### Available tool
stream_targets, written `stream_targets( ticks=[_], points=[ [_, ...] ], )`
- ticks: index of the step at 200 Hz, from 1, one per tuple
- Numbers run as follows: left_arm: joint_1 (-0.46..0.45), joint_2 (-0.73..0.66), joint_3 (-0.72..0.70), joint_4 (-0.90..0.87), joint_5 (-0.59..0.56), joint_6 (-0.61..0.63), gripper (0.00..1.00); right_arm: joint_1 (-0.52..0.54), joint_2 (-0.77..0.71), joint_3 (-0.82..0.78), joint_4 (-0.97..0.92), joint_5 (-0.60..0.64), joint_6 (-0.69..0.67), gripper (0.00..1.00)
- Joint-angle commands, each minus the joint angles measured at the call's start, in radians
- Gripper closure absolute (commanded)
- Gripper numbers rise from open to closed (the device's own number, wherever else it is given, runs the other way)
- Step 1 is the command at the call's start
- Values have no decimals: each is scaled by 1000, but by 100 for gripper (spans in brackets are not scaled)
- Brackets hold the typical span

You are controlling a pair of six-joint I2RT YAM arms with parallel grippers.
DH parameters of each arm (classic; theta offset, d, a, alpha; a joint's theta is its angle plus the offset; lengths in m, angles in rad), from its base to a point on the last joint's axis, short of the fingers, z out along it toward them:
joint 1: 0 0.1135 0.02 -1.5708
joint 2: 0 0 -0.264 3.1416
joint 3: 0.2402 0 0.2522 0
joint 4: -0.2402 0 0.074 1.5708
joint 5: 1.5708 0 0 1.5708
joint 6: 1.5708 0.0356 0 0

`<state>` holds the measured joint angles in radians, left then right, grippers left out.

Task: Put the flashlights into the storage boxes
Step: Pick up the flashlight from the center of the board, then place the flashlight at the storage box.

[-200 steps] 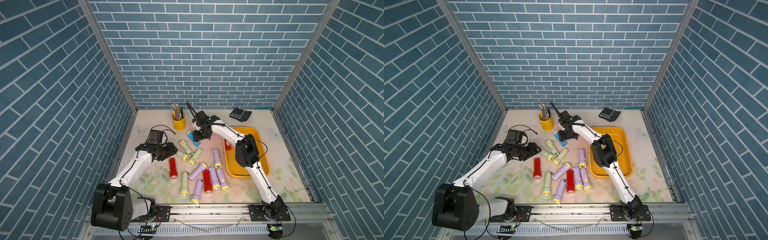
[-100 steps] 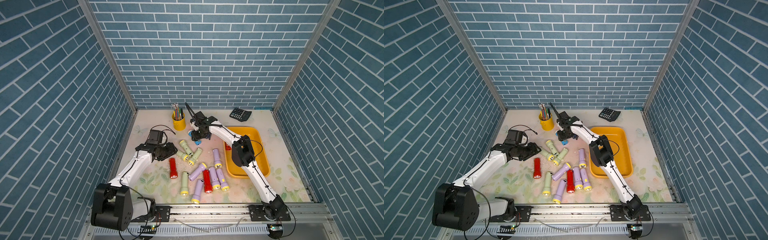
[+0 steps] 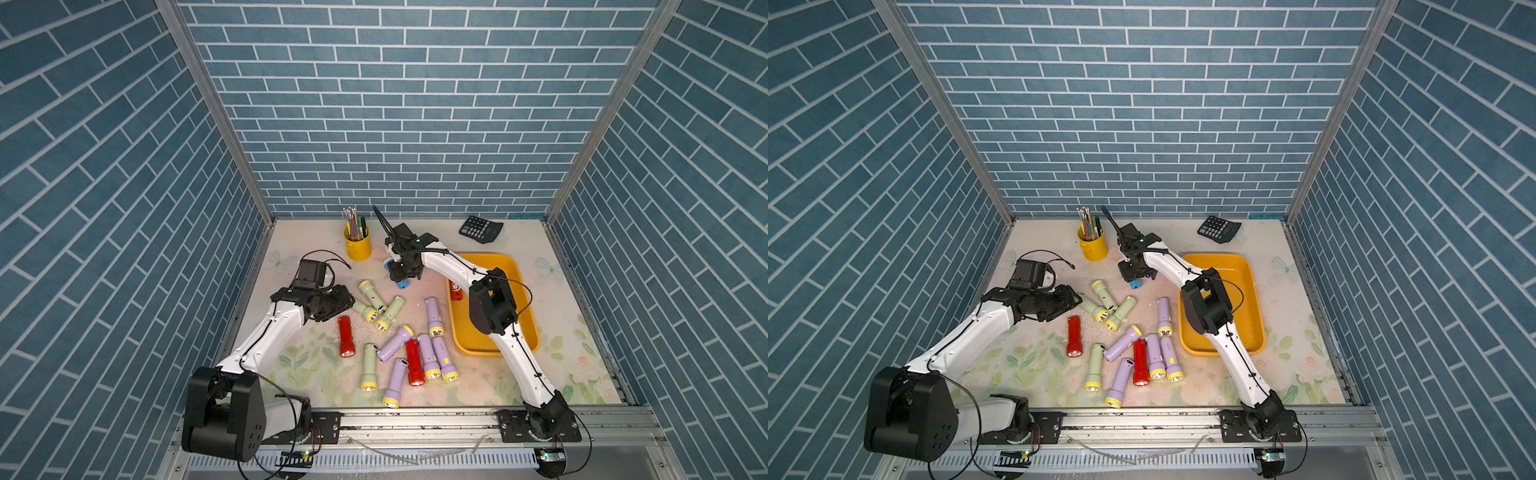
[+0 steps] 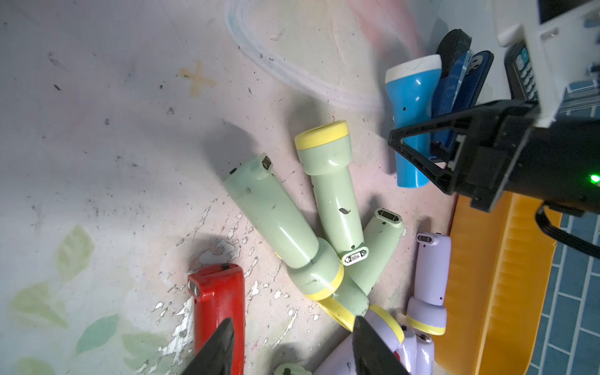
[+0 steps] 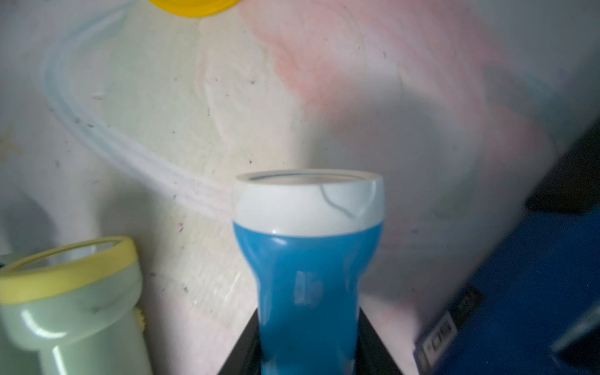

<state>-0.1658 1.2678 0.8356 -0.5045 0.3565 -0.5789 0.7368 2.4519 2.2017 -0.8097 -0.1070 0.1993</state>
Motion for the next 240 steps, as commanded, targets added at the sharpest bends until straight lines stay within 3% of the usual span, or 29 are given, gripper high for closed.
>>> stream_targets(
  ticks=[1, 54, 91, 121, 163, 240],
  points=[
    [-16, 0, 16, 19, -1, 8, 41, -2, -196, -115, 69, -16, 37, 70],
    [-160, 102, 104, 97, -12, 11, 41, -108, -586, -588, 222, -77, 193, 70],
    [-301, 277, 247, 158, -1, 22, 41, -258, -859, -921, 296, -110, 262, 70],
    [-384, 443, 407, 146, 36, 36, 41, -384, -966, -1071, 275, -154, 249, 70],
    [-423, 579, 541, 143, 59, 25, 43, -522, -912, -1153, 329, -281, 239, 70],
    [-423, 621, 590, 121, 29, 22, 43, -588, -655, -1024, 399, -376, 203, 69]
  ],
)
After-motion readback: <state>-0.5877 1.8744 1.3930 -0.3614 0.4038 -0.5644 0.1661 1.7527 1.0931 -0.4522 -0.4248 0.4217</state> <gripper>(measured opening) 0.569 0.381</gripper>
